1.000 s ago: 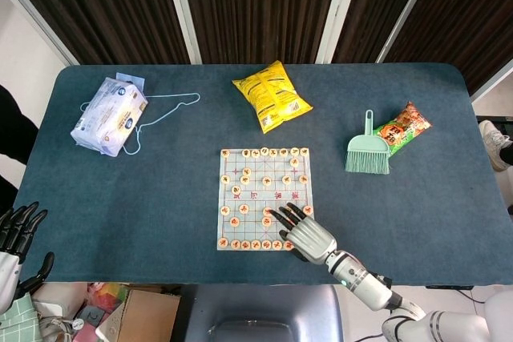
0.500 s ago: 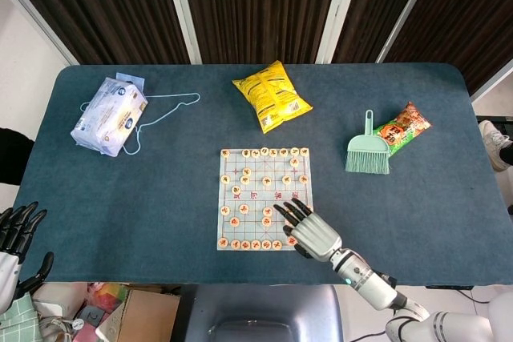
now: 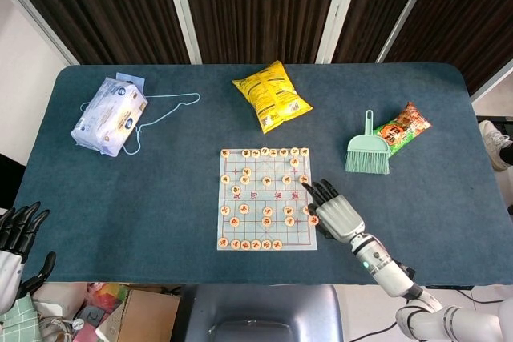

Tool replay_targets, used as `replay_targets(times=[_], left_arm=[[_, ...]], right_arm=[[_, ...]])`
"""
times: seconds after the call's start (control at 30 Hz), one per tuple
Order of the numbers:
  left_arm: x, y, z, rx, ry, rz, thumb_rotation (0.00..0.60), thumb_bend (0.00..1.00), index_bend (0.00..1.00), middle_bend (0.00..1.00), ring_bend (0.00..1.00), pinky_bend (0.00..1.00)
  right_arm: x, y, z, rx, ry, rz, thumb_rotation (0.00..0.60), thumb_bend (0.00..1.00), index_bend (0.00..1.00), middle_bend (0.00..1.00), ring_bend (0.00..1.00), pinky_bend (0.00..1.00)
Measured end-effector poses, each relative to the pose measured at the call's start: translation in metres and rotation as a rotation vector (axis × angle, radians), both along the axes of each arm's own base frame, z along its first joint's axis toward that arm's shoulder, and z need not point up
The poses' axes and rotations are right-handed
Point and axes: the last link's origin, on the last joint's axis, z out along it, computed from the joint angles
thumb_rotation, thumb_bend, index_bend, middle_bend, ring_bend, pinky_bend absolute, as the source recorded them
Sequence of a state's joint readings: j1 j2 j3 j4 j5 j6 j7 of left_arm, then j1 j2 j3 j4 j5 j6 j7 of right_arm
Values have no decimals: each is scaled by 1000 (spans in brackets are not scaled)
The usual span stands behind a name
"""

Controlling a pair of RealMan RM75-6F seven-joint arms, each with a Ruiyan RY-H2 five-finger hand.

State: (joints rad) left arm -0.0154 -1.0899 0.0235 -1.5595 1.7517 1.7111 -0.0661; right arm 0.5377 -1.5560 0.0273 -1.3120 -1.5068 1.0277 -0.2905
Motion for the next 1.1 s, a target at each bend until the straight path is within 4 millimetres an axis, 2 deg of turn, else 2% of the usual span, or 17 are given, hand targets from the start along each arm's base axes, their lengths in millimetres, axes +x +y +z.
replay_targets(times=[0.3,0.8,0.97,1.03,1.1], left_arm=[[0,1,0,-1,-1,3,600,441,0,0,0,54],[-1,1,1,-2,-4,4,600,441,0,0,0,54],[0,0,1,0,-1,1,600,441,0,0,0,54],[-1,0,1,0,0,1,600,441,0,0,0,54],[0,0,1,2,1,0,600,440,0,0,0,54]], right_arm=[[0,-2,-6,6,5,-1,600,495,627,54,0,0],[3,2,-8,14,12,11,600,495,463,55,0,0],[6,9,3,-8,-32,26,600,495,419,53,0,0],[6,15,12,-25,-60,34,600,495,374,46,0,0],[6,24,26,-51,-96,44,600,495,275,21,0,0]])
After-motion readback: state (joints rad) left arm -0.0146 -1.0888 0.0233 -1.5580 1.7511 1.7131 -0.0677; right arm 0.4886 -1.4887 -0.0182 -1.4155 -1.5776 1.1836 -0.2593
